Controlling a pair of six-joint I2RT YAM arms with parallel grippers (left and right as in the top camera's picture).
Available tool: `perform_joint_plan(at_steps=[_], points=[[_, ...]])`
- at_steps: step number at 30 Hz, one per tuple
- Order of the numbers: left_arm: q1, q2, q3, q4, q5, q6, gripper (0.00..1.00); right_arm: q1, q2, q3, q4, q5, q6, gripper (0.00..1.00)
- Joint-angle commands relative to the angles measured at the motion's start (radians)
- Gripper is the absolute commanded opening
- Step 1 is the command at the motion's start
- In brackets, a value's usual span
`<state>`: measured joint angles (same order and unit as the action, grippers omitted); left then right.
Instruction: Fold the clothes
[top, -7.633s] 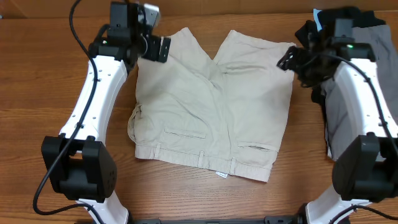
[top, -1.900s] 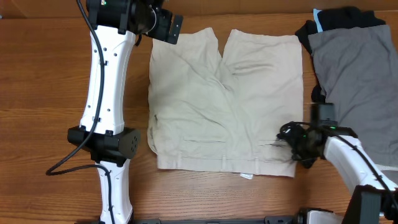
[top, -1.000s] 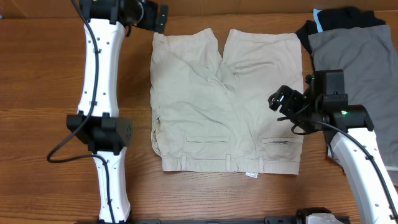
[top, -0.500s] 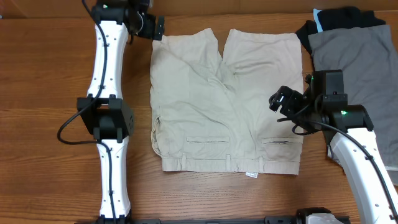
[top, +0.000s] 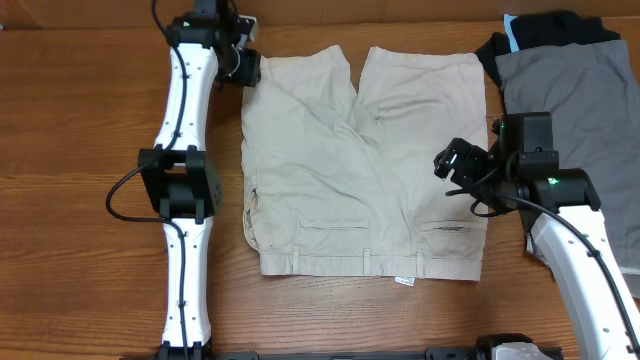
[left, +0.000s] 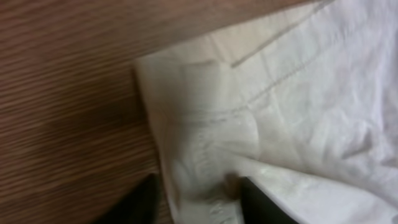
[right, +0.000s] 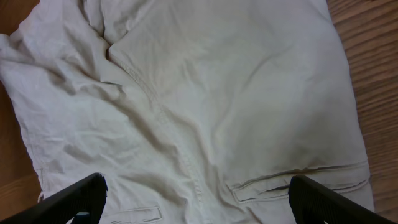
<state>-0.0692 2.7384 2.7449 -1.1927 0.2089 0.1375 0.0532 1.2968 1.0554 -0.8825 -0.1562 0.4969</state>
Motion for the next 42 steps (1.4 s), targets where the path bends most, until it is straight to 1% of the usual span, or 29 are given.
perform_joint_plan(at_steps=[1, 6, 8, 10, 12, 13, 18, 24, 28, 31, 34, 35, 37, 38, 39, 40, 41, 42], points=[[-0.031, 0.034, -0.001, -0.014, 0.021, 0.016, 0.29, 0.004, -0.004, 0.018, 0.005, 0.010, -0.008, 0.97], [-0.055, 0.056, -0.014, -0.019, 0.016, 0.016, 0.33, 0.004, -0.004, 0.018, 0.003, 0.010, -0.008, 0.97], [-0.062, 0.058, -0.034, -0.018, -0.020, 0.015, 0.31, 0.004, -0.004, 0.018, -0.002, 0.010, -0.008, 0.97], [-0.065, 0.058, -0.042, -0.023, -0.071, 0.003, 0.25, 0.004, -0.004, 0.018, -0.006, 0.010, -0.008, 0.97], [-0.065, 0.058, -0.042, -0.034, -0.162, -0.052, 0.09, 0.004, -0.004, 0.017, -0.007, 0.010, -0.008, 0.97], [-0.062, 0.058, -0.042, -0.041, -0.208, -0.087, 0.04, 0.004, -0.004, 0.017, -0.006, 0.010, -0.008, 0.97], [-0.030, 0.058, -0.042, -0.103, -0.346, -0.209, 0.04, 0.004, -0.004, 0.013, -0.003, 0.010, -0.008, 0.96], [0.046, 0.058, -0.042, -0.197, -0.430, -0.293, 0.04, 0.004, 0.024, 0.008, 0.003, 0.010, -0.008, 0.96], [0.112, 0.058, -0.042, -0.263, -0.478, -0.291, 0.04, 0.004, 0.065, 0.004, 0.014, 0.002, -0.007, 0.96], [0.174, 0.058, -0.042, -0.320, -0.554, -0.270, 0.04, 0.004, 0.103, 0.004, 0.029, -0.010, -0.008, 0.96], [0.230, 0.058, -0.042, -0.349, -0.545, -0.265, 0.04, 0.004, 0.140, 0.004, 0.048, -0.027, -0.007, 0.96], [0.249, 0.058, -0.042, -0.353, -0.518, -0.264, 0.05, 0.005, 0.152, 0.004, 0.058, -0.032, -0.008, 0.96], [0.279, 0.058, -0.042, -0.366, -0.471, -0.264, 0.11, 0.005, 0.174, 0.004, 0.075, -0.048, -0.008, 0.96], [0.292, 0.058, -0.042, -0.373, -0.451, -0.262, 0.17, 0.006, 0.187, 0.004, 0.083, -0.056, -0.007, 0.96], [0.304, 0.058, -0.042, -0.380, -0.430, -0.245, 0.30, 0.006, 0.195, 0.004, 0.087, -0.063, -0.008, 0.96], [0.313, 0.057, -0.042, -0.390, -0.410, -0.224, 0.47, 0.008, 0.204, 0.004, 0.089, -0.066, -0.007, 0.96], [0.320, 0.058, -0.042, -0.404, -0.389, -0.208, 0.58, 0.011, 0.211, 0.004, 0.089, -0.066, -0.007, 0.96], [0.325, 0.057, -0.042, -0.415, -0.373, -0.196, 0.62, 0.013, 0.216, 0.004, 0.089, -0.066, -0.008, 0.96]])
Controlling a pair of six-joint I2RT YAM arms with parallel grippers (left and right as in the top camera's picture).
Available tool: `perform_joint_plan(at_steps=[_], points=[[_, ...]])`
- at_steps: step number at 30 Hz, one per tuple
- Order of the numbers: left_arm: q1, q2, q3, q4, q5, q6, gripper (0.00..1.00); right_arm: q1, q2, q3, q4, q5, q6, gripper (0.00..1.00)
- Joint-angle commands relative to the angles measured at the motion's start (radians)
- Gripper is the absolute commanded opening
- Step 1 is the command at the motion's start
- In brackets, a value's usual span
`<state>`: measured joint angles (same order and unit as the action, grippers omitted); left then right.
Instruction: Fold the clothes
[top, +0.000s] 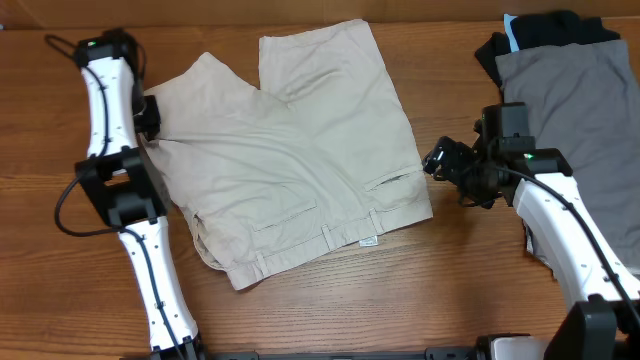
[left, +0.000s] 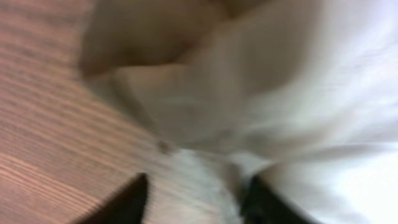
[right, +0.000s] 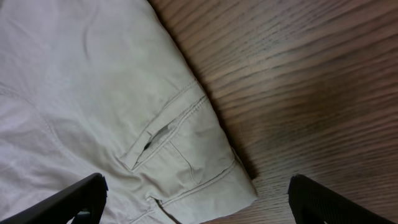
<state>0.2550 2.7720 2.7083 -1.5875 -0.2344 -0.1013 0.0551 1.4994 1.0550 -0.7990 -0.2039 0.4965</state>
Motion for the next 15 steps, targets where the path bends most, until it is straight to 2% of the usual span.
perform_joint_plan(at_steps=[1, 3, 4, 8, 15], points=[[0.008, 0.021, -0.005, -0.030, 0.089, 0.051, 0.65, 0.012, 0.016, 0.005, 0.005, -0.019, -0.007, 0.96], [0.021, 0.015, -0.003, -0.035, 0.125, 0.054, 0.71, 0.012, 0.017, 0.005, 0.005, -0.023, -0.007, 0.96], [0.026, 0.012, -0.002, -0.037, 0.145, 0.053, 0.77, 0.012, 0.017, 0.005, 0.004, -0.025, -0.007, 0.97], [0.034, -0.036, 0.016, -0.063, 0.192, 0.053, 0.84, 0.012, 0.016, 0.006, -0.016, -0.027, -0.008, 1.00], [0.033, -0.251, 0.060, -0.057, 0.230, 0.058, 1.00, 0.012, -0.011, 0.024, -0.030, -0.066, -0.010, 1.00]])
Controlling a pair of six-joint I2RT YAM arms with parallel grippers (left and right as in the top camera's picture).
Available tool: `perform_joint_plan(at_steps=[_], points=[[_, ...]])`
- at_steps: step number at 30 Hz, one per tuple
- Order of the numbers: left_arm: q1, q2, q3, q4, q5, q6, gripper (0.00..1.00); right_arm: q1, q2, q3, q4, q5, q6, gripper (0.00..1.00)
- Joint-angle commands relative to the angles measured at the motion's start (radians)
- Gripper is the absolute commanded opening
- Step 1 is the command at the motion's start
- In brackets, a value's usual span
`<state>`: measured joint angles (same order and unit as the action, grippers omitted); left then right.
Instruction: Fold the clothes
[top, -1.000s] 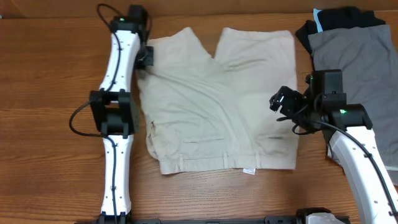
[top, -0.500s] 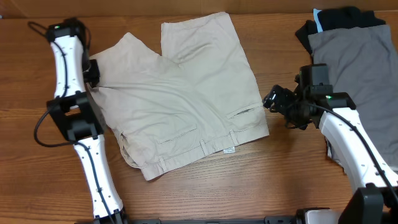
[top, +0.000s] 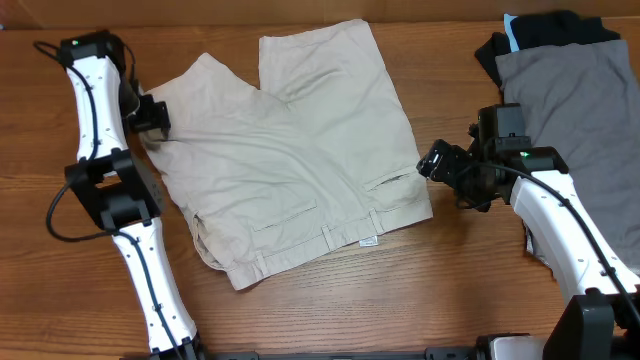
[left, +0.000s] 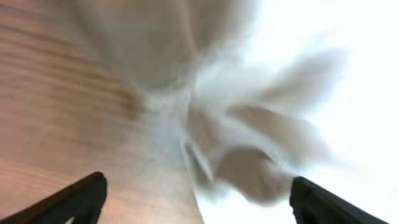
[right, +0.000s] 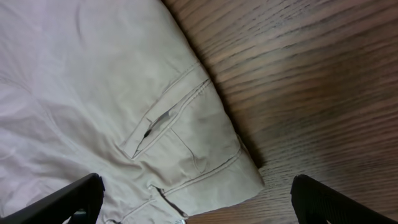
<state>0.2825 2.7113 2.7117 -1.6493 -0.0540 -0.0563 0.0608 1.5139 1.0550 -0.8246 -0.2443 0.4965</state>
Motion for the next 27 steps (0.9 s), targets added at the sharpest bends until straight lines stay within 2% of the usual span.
perform_joint_plan(at_steps=[1, 9, 14, 23, 27], points=[[0.005, -0.225, 0.056, 0.008, 0.058, 0.013, 1.00, 0.006, -0.034, 0.032, -0.011, -0.027, -0.012, 1.00], [0.000, -0.520, 0.056, 0.027, 0.232, 0.045, 1.00, 0.006, -0.122, 0.072, -0.109, -0.026, -0.034, 1.00], [-0.048, -0.634, 0.056, 0.034, 0.366, 0.156, 1.00, 0.021, -0.114, 0.056, -0.142, -0.011, -0.033, 1.00], [-0.242, -0.631, 0.052, 0.032, 0.378, 0.251, 1.00, 0.071, -0.024, 0.004, -0.058, 0.042, -0.033, 1.00], [-0.332, -0.599, 0.052, 0.038, 0.316, 0.252, 1.00, 0.071, 0.037, -0.032, -0.018, 0.041, -0.034, 1.00]])
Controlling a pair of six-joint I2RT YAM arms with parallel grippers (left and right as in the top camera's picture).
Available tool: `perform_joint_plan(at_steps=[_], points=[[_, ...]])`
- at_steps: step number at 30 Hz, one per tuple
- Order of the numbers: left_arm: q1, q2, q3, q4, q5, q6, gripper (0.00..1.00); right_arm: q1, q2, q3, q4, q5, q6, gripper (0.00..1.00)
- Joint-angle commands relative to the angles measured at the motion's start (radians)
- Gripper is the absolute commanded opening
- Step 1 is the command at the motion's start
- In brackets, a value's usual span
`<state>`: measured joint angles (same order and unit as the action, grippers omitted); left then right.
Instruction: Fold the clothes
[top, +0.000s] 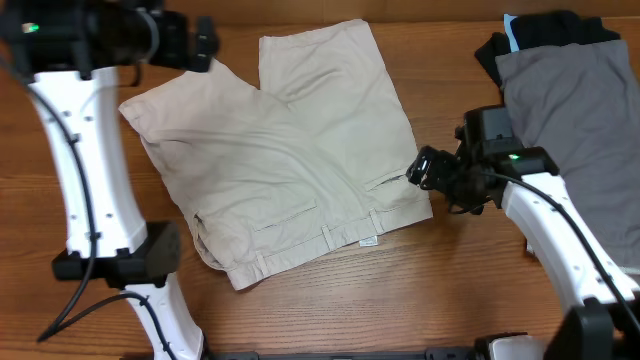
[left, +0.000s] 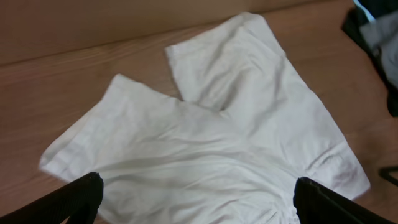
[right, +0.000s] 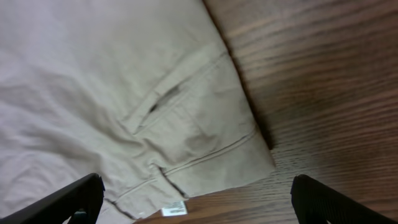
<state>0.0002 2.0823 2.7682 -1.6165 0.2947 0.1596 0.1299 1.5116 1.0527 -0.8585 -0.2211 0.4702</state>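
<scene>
The beige shorts (top: 285, 150) lie flat and turned at an angle, legs toward the back and waistband toward the front. My left gripper (top: 203, 44) hangs high over the back left of the table, open and empty. The left wrist view looks down on the whole shorts (left: 205, 137) between the spread left gripper (left: 196, 205). My right gripper (top: 420, 170) is open just above the waistband's right corner. In its wrist view the right gripper (right: 198, 202) frames the back pocket and corner of the shorts (right: 137, 93) and a white label (right: 174, 208).
A pile of grey and black clothes (top: 565, 80) lies at the back right, with a bit of blue (top: 512, 30) under it. It also shows at the pile's edge (left: 376, 31) in the left wrist view. Bare wood (top: 400, 290) runs along the front.
My left gripper was low at the shorts' left leg hem. Now it is raised far above the table and sees the whole garment. The right gripper has shifted slightly left toward the waistband corner.
The shorts lay square in the middle with my left gripper shut on the far-left leg hem. Then they sat further left and rotated, the hem still held. Then the left gripper was open at the hem. Now it is lifted clear; the shorts stay put.
</scene>
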Motion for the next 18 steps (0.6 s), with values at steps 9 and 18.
perform_joint_plan(at_steps=[9, 18], points=[[-0.163, 0.106, -0.004, 0.027, -0.096, 0.036, 1.00, 0.004, 0.121, -0.093, 0.107, 0.018, -0.007, 0.98], [-0.177, 0.154, -0.004, 0.029, -0.095, 0.036, 1.00, 0.013, 0.149, -0.154, 0.182, 0.014, -0.003, 0.58]])
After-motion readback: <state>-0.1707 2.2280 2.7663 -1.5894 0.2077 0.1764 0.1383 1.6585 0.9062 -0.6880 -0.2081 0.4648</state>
